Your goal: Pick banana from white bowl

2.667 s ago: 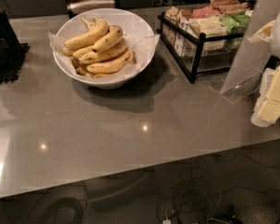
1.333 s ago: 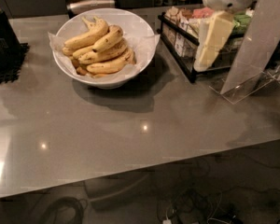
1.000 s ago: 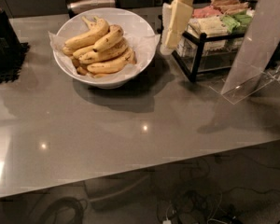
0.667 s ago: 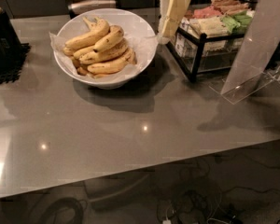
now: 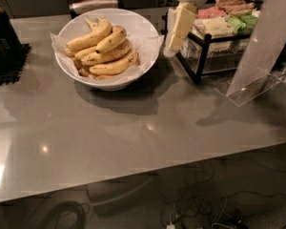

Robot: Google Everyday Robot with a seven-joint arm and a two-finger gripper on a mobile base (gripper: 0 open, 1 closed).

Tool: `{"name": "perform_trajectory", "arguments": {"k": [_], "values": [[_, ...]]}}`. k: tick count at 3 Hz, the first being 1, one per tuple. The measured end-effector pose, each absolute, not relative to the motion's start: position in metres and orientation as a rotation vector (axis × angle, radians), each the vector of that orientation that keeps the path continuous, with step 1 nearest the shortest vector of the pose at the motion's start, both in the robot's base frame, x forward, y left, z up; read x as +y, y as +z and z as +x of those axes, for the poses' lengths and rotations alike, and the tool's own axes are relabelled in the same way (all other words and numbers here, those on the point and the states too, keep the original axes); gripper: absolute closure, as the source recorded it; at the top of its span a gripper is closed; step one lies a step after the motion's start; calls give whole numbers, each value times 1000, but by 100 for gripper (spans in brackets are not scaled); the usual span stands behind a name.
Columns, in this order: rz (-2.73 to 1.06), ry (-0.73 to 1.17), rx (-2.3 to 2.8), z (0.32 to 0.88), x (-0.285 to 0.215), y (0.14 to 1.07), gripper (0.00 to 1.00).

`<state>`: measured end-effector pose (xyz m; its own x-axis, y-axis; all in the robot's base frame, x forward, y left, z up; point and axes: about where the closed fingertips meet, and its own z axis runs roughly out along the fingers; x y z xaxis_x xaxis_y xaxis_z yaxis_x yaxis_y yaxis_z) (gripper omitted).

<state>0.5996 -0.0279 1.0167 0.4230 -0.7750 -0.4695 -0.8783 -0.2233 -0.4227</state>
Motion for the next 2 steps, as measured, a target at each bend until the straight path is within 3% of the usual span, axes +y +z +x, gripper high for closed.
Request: {"name": "perform_trajectory", "arguments": {"k": [1, 2], "values": [[-2065, 223, 1354, 630, -13, 999, 0], [-2058, 224, 1350, 634, -10, 999, 18]]}}
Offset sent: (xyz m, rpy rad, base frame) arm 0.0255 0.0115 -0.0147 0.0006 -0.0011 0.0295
